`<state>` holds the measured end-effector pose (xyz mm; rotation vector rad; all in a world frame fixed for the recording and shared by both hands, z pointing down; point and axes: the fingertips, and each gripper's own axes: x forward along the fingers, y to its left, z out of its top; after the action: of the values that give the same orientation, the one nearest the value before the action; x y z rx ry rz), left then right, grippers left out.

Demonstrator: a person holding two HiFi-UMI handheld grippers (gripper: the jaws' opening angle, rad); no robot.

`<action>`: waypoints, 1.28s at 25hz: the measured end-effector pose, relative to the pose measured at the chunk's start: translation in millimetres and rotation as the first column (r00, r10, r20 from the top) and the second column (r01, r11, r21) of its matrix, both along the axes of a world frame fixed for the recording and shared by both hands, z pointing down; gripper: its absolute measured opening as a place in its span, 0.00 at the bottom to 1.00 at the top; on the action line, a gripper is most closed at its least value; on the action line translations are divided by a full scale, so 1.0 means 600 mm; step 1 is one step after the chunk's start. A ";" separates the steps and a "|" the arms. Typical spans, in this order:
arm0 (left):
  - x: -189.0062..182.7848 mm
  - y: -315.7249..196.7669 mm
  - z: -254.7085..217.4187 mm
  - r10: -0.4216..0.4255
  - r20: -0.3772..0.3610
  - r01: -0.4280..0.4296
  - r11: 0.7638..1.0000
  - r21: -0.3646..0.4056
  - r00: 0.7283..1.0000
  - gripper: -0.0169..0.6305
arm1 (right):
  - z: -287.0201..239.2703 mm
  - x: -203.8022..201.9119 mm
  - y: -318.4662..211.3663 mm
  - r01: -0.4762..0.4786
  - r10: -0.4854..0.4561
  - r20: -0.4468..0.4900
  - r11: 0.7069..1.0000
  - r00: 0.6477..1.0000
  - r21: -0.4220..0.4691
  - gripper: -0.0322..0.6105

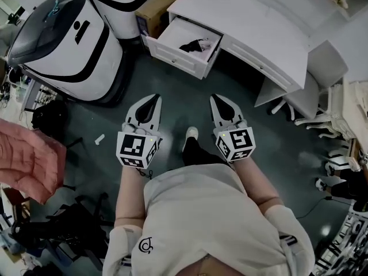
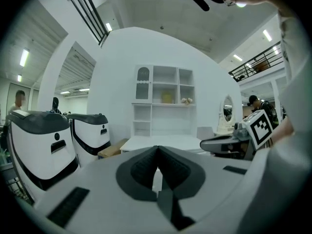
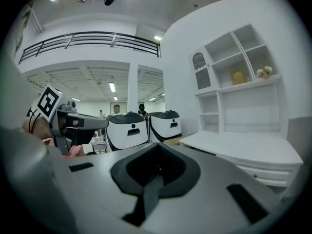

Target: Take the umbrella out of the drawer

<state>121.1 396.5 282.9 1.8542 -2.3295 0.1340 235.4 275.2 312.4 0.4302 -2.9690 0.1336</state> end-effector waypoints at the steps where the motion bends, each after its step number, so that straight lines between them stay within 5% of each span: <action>1: -0.017 -0.026 -0.001 -0.001 0.000 0.001 1.000 -0.004 1.000 0.05 | 0.000 -0.017 -0.026 0.000 0.000 0.001 1.000 1.000 -0.006 0.06; 10: -0.133 -0.255 0.011 0.024 0.009 -0.024 0.999 -0.040 1.000 0.05 | 0.008 -0.130 -0.256 -0.017 0.017 -0.006 1.000 1.000 0.000 0.06; 18: -0.180 -0.382 0.060 0.114 -0.011 -0.114 0.989 -0.096 0.993 0.05 | 0.040 -0.179 -0.357 -0.061 0.060 -0.037 0.998 0.998 -0.025 0.06; 23: -0.218 -0.463 0.091 0.240 0.034 -0.231 0.958 -0.171 0.970 0.05 | 0.055 -0.218 -0.402 -0.112 0.109 -0.067 0.993 0.992 -0.037 0.06; 28: -0.267 -0.548 0.103 0.354 0.005 -0.349 0.924 -0.158 0.935 0.05 | 0.055 -0.264 -0.447 -0.184 0.181 -0.063 0.982 0.981 -0.038 0.06; 32: -0.310 -0.608 0.141 0.446 -0.027 -0.442 0.875 -0.197 0.895 0.05 | 0.073 -0.300 -0.472 -0.239 0.236 -0.068 0.970 0.969 -0.042 0.06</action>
<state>-64.9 31.9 367.6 2.2496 -1.7765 0.4238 55.4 -8.0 356.0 0.7684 -2.8353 0.2150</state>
